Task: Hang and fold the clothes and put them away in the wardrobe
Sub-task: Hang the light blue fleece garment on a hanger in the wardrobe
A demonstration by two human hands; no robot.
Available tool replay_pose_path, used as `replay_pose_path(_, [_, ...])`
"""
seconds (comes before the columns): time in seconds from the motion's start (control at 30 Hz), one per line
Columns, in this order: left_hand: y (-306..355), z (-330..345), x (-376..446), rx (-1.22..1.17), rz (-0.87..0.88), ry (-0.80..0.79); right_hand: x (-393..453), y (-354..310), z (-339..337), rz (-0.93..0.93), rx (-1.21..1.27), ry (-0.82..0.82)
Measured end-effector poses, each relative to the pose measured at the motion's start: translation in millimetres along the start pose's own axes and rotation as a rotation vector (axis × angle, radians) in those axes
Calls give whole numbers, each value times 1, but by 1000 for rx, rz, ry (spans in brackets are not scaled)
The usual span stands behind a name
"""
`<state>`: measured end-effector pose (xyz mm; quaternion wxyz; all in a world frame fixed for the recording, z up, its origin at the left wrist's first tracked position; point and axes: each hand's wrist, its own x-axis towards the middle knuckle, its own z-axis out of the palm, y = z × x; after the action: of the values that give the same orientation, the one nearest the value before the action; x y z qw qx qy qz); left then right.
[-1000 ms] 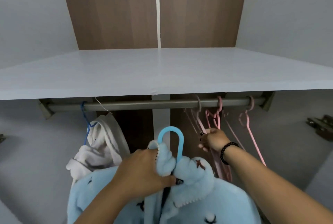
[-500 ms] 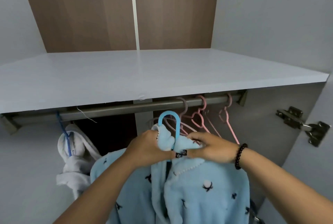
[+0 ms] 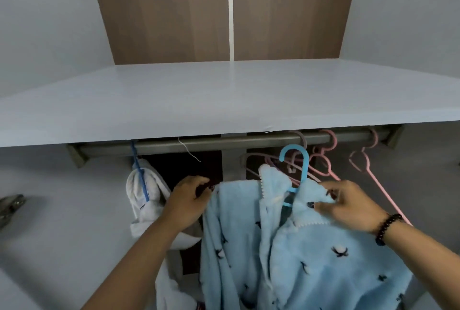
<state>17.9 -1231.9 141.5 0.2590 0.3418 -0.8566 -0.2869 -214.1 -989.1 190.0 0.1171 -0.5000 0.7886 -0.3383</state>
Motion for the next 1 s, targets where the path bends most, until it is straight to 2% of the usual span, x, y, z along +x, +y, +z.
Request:
replay_pose_path(0.17, [-30, 5, -8, 29, -68, -8, 20, -24, 14, 2, -108, 57])
replay_pose_path(0.27, [-25, 15, -11, -22, -37, -37, 37, -43, 25, -36, -175, 66])
replay_pose_path(0.4, [-14, 30, -8, -125, -76, -182, 62, -57, 36, -6, -207, 95])
replay_pose_path(0.53, [-3, 41, 3, -262, -106, -202, 84, -67, 45, 35, -209, 40])
replay_pose_path(0.73, [-2, 54, 24, -218, -102, -18, 89, -66, 59, 96, -195, -30])
replay_pose_path(0.87, [-17, 63, 28, -516, -198, 95, 84, -67, 65, 134, -165, -13])
replay_pose_path(1.0, [-22, 65, 26, -730, -182, 151, 84, -67, 68, 145, -169, -14])
